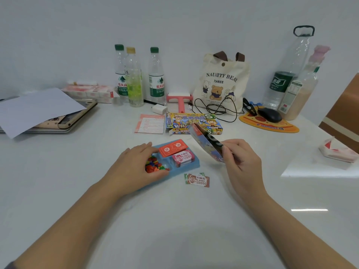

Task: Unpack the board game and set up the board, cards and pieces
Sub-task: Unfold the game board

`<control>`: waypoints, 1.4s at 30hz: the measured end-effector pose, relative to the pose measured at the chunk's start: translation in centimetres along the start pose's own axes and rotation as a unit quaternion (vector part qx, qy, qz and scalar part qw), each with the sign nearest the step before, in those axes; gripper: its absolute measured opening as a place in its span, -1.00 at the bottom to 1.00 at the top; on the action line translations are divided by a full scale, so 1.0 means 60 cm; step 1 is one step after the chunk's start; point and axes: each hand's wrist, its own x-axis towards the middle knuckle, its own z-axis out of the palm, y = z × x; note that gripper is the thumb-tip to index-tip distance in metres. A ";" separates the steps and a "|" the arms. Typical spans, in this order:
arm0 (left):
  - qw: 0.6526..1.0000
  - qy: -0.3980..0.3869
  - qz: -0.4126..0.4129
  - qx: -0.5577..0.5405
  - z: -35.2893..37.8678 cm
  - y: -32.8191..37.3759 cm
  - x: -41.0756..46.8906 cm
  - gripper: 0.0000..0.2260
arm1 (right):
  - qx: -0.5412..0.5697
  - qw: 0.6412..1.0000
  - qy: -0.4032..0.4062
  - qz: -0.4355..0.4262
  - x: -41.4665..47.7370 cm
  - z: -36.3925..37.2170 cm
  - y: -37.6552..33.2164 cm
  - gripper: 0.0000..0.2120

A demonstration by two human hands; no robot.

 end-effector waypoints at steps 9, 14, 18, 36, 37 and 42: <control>0.992 0.096 -0.029 0.070 0.000 -0.014 0.009 -0.37 | -0.005 1.000 -0.005 0.009 -0.002 0.002 0.003 -0.66; 0.987 0.124 -0.043 0.097 -0.007 -0.019 0.010 -0.44 | -0.006 1.000 -0.011 0.012 -0.003 0.004 0.001 -0.66; 0.974 0.201 0.058 0.086 -0.006 0.006 0.010 -0.58 | -0.010 1.000 -0.010 0.018 -0.003 0.004 0.002 -0.69; 0.999 -0.001 -0.011 -0.044 0.050 0.138 0.018 -0.75 | -0.027 0.999 -0.006 0.019 0.002 0.001 0.008 -0.78; 0.999 -0.007 -0.015 -0.046 0.049 0.139 0.018 -0.75 | -0.025 0.999 -0.006 0.020 0.002 0.001 0.008 -0.77; 0.996 -0.023 -0.033 -0.083 0.047 0.139 0.015 -0.77 | -0.022 1.000 -0.004 0.014 0.001 0.000 0.005 -0.77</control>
